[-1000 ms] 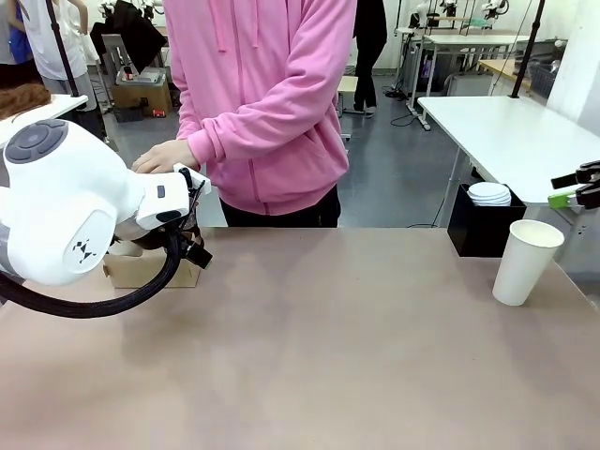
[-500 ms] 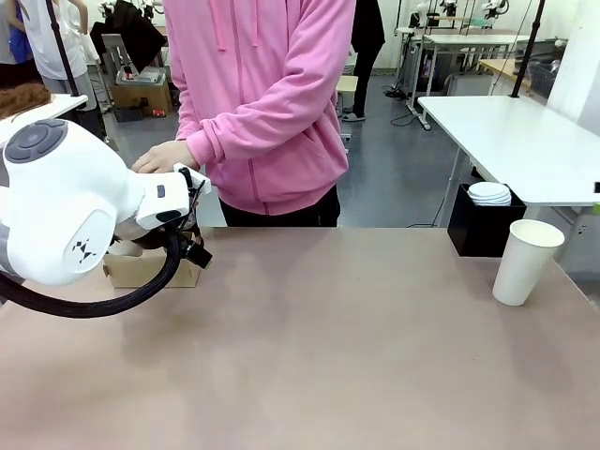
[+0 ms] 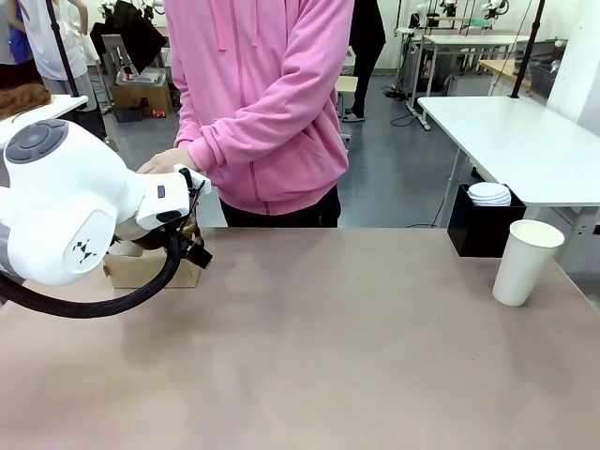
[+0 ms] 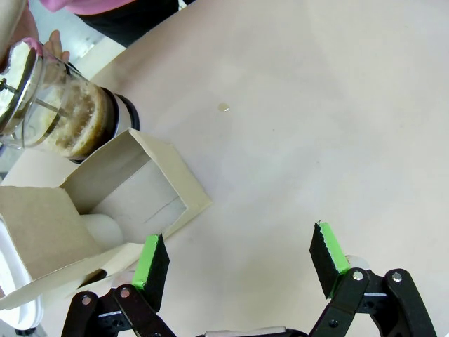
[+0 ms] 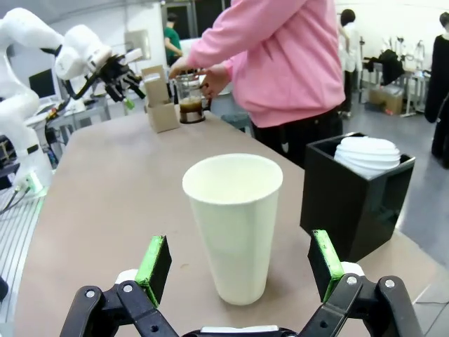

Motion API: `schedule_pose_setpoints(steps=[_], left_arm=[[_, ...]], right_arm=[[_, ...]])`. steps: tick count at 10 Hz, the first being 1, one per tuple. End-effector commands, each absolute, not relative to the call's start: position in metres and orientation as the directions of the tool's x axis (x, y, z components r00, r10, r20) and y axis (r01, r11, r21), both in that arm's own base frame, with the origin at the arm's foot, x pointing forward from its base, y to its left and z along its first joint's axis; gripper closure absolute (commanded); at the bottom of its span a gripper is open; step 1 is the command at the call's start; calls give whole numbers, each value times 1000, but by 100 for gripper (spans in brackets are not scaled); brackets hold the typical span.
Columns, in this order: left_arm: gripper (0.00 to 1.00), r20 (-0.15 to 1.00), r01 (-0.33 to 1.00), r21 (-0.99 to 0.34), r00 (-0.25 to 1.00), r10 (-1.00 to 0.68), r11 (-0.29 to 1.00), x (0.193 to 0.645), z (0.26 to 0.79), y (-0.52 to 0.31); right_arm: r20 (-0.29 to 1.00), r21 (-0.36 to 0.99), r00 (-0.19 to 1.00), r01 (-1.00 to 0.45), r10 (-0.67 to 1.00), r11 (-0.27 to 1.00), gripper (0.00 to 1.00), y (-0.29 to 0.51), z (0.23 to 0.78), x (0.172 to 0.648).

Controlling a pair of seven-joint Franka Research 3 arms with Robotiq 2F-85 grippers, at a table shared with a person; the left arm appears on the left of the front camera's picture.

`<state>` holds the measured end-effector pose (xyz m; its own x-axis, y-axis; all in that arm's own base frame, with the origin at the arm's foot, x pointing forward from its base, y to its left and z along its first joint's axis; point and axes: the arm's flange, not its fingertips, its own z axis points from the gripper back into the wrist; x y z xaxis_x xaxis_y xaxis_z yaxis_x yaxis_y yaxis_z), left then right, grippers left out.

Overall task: Pour a drink into a cup and package it in a carrier.
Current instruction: Pick up the 600 ml Paper Cup and place it in the middle top area of the table.

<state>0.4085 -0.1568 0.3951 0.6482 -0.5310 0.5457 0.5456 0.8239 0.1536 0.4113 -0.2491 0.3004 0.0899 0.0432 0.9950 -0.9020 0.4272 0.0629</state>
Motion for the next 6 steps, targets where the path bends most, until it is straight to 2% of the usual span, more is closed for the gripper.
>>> schedule_pose_setpoints(steps=[1,6], left_arm=[[0,549,546,154,646,-531,824,408,397,-157],[0,549,546,154,646,-531,824,408,397,-157]], right_arm=[[998,44,63,-908,31,417,0,-244,281,422],[995,85,96,-897,4,434,0,-210,256,431]])
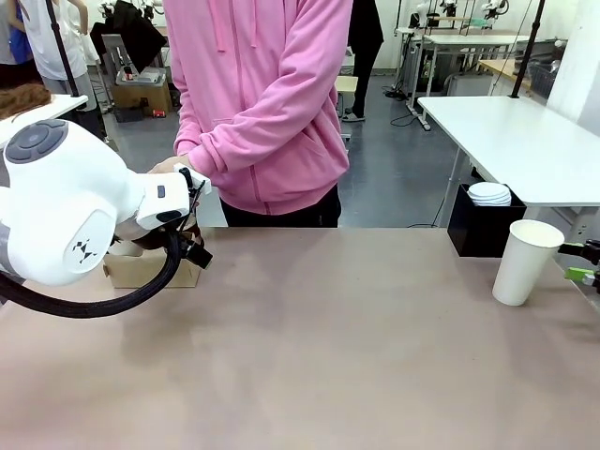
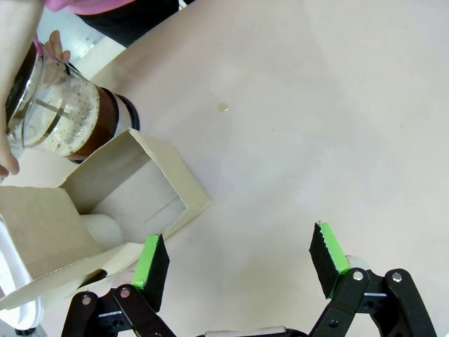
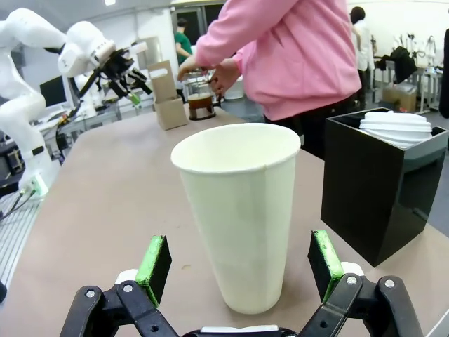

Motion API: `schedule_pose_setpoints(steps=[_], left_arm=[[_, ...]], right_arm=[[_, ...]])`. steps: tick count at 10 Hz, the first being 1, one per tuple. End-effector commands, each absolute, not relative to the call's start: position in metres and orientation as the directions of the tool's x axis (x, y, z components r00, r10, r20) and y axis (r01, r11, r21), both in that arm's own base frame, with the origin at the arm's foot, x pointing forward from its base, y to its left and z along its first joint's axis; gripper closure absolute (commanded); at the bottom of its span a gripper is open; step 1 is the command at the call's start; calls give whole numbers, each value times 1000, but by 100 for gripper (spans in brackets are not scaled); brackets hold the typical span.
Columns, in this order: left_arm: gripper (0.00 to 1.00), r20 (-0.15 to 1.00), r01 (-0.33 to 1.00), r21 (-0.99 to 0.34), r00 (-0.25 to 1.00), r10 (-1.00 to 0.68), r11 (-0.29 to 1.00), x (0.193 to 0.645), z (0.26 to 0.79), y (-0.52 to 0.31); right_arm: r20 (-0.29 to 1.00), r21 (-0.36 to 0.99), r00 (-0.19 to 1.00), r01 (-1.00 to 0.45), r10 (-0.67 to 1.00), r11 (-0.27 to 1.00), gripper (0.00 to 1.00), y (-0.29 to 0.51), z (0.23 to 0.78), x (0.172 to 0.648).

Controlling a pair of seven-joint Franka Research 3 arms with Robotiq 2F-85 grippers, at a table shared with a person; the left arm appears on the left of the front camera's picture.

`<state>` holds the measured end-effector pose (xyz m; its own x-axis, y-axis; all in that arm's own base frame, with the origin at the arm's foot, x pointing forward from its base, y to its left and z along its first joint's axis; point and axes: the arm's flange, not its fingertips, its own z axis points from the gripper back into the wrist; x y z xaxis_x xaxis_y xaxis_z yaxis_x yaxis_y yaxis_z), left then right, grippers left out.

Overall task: Pour a drink into a cup and package it in a carrier.
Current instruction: Pick up the 600 ml Paper Cup and place it in the middle top area of the table.

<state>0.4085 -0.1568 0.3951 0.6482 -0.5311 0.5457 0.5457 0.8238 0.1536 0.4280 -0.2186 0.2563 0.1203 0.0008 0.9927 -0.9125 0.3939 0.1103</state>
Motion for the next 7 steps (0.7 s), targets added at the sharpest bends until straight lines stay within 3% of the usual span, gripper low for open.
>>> schedule_pose_setpoints(steps=[1,7], left_arm=[[0,549,546,154,646,-531,824,408,397,-157],[0,549,546,154,646,-531,824,408,397,-157]], right_arm=[[996,84,94,-895,1,439,0,-203,254,434],[994,106,108,-881,-22,461,0,-169,242,451]])
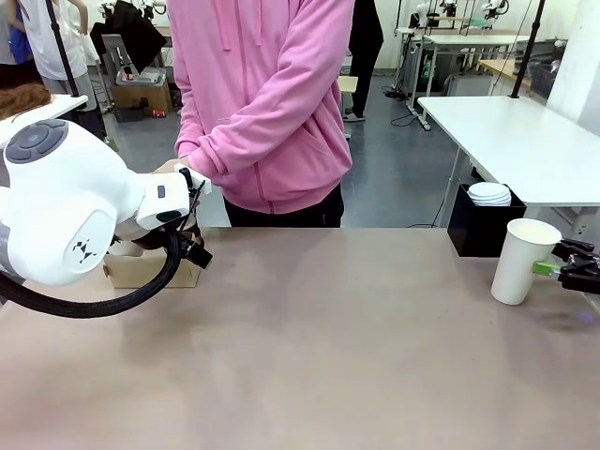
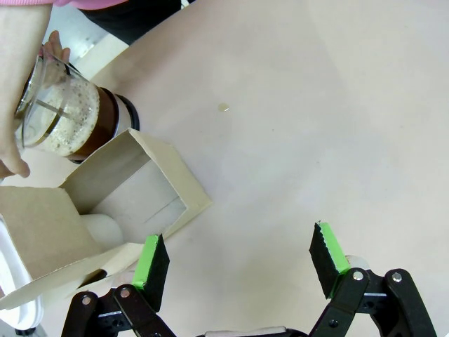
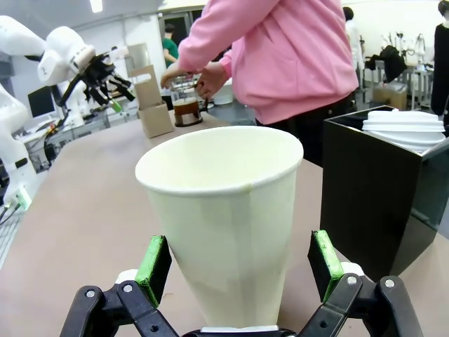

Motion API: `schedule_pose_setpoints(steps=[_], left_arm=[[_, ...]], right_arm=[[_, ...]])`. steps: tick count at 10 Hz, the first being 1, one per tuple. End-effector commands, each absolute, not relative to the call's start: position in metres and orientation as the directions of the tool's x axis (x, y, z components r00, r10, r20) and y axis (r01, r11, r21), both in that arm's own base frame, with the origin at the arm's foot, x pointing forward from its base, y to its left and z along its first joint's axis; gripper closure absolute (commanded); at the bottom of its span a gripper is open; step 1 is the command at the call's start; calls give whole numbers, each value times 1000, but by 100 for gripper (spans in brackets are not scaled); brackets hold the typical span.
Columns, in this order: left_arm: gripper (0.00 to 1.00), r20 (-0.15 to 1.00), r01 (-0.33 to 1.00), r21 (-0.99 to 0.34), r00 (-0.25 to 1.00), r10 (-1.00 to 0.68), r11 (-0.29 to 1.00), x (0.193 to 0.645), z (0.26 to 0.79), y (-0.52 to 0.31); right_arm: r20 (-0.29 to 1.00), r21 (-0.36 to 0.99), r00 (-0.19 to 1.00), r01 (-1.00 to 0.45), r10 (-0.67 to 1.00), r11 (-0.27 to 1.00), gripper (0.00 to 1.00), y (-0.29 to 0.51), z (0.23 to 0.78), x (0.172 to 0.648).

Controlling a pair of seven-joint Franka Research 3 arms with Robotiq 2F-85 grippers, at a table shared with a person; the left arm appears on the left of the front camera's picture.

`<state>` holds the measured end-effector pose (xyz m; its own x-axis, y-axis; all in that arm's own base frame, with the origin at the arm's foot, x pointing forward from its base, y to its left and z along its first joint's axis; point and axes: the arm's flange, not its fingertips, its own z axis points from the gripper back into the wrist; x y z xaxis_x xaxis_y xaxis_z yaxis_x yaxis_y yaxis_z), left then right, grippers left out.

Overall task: Pour a drink into a cup and package it in a carrier.
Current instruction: Pick up the 600 ml Paper Cup and place it in the middle top area of the table.

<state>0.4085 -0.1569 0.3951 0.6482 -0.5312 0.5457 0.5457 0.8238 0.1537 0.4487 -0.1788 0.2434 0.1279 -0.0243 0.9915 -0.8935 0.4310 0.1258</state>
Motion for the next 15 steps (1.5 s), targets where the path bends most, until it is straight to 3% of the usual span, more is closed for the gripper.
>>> schedule_pose_setpoints(steps=[1,9,10,11,12,15], left_arm=[[0,549,546,154,646,-531,824,408,397,-157],[0,549,546,154,646,-531,824,408,397,-157],[0,549,546,154,646,-531,824,408,397,-157],[0,549,546,154,646,-531,824,408,397,-157],[0,549,546,154,646,-531,824,408,397,-157],[0,549,546,154,646,-531,824,408,397,-157]], right_arm=[[994,108,108,-880,-27,462,0,-164,241,455],[991,132,124,-907,-46,400,0,-134,231,473],[986,166,155,-915,-60,368,20,-134,230,475],[972,236,221,-899,-83,368,20,-141,233,473],[989,149,145,-912,-40,382,20,-136,230,468],[985,170,163,-910,-52,379,20,-137,228,468]])
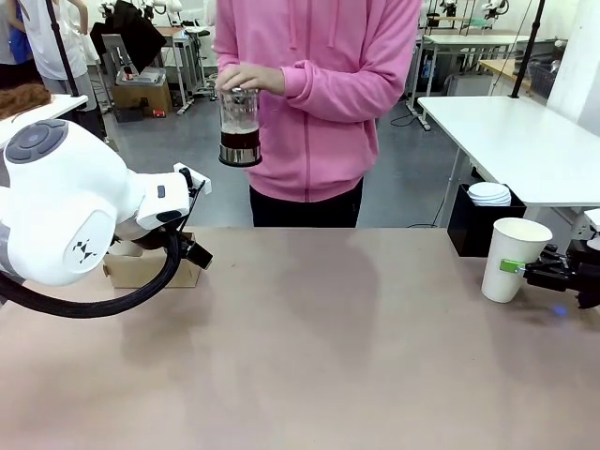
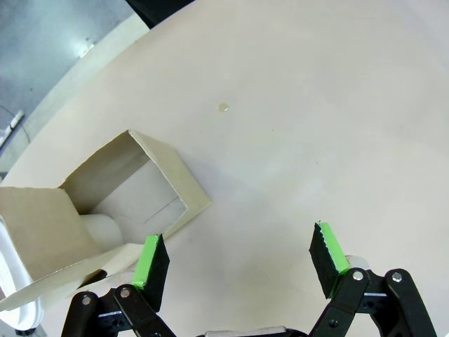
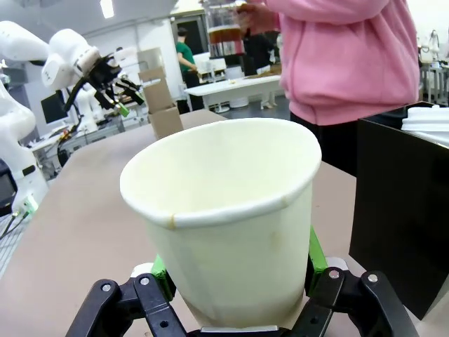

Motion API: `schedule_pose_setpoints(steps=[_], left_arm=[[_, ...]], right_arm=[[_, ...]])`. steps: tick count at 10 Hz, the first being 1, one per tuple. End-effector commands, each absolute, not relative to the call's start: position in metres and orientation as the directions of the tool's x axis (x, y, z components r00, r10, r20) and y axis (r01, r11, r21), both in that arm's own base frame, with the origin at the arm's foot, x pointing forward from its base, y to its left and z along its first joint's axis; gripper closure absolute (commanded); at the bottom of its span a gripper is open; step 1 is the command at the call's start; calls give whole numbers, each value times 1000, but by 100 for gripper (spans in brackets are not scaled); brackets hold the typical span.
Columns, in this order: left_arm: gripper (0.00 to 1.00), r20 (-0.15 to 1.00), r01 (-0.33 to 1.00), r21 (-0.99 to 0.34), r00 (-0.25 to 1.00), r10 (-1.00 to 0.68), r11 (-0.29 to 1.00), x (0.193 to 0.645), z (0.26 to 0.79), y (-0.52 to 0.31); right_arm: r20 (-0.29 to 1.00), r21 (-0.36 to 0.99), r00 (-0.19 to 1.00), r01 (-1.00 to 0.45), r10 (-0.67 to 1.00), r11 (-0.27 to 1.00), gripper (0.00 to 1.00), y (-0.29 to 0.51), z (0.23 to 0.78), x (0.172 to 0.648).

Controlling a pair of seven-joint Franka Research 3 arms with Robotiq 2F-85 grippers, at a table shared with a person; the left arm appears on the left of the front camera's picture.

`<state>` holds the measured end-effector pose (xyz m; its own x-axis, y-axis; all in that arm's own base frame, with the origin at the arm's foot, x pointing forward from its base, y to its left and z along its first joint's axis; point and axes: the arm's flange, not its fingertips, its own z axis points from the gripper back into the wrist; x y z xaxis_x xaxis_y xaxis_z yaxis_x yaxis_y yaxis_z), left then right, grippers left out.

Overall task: Pour a drink into a cup and package it in a carrier.
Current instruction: Pick up the 600 ml Paper Cup and place it in the middle top area of the table.

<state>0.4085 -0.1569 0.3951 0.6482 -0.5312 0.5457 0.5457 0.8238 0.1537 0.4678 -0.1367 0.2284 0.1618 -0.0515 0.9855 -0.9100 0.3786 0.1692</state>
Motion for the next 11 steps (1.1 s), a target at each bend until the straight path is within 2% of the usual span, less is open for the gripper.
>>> schedule_pose_setpoints(steps=[1,4,5,7,11], left_arm=[[0,549,546,154,646,-531,824,408,397,-157],[0,549,546,154,646,-531,824,408,397,-157],[0,549,546,154,646,-531,824,408,397,-157],[0,549,546,154,646,-531,824,408,397,-157],[0,549,546,154,646,-531,824,408,397,-157]], right_arm=[[988,157,146,-890,-57,429,20,-134,250,446],[983,181,157,-801,-92,570,20,-80,314,442],[985,172,152,-804,-82,569,20,-53,330,447],[981,192,167,-839,-94,509,20,2,347,477],[988,155,140,-839,-69,521,20,112,334,561]])
